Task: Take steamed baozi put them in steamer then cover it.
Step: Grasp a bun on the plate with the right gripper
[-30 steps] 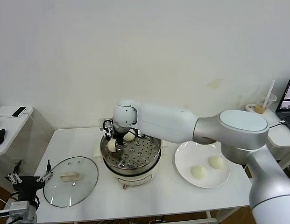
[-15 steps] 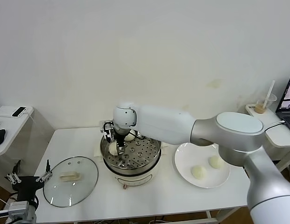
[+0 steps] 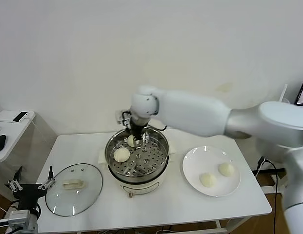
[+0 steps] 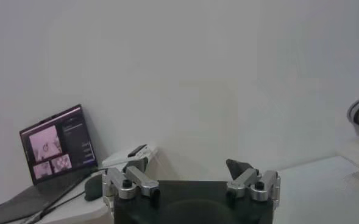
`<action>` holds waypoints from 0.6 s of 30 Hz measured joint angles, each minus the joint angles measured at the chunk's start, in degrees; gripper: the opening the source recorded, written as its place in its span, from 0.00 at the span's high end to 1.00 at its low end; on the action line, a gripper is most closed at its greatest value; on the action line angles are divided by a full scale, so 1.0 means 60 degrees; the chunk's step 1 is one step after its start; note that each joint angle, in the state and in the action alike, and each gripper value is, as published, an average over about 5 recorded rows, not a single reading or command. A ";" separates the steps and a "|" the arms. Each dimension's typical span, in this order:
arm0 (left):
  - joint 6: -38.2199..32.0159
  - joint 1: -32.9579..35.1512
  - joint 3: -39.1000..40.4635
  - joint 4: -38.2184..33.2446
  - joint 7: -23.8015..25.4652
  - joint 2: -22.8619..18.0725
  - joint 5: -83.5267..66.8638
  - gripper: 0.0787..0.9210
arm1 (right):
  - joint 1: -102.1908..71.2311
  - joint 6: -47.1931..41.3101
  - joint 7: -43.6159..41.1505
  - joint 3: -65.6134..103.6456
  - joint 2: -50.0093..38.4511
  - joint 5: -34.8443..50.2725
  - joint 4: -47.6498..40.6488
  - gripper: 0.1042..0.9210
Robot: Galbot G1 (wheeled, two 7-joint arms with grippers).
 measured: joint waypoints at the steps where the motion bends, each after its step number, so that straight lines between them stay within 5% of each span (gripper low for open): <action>1: 0.0005 -0.0003 0.0013 -0.0005 0.0000 0.0004 -0.0003 0.12 | 0.0096 0.0051 -0.0080 -0.0010 -0.0242 -0.0052 0.0173 0.12; 18: 0.0012 0.0109 0.0132 -0.0104 0.0003 0.0021 0.0007 0.12 | -0.0520 0.1254 -0.1156 0.0801 -0.5356 -0.1906 0.2975 0.12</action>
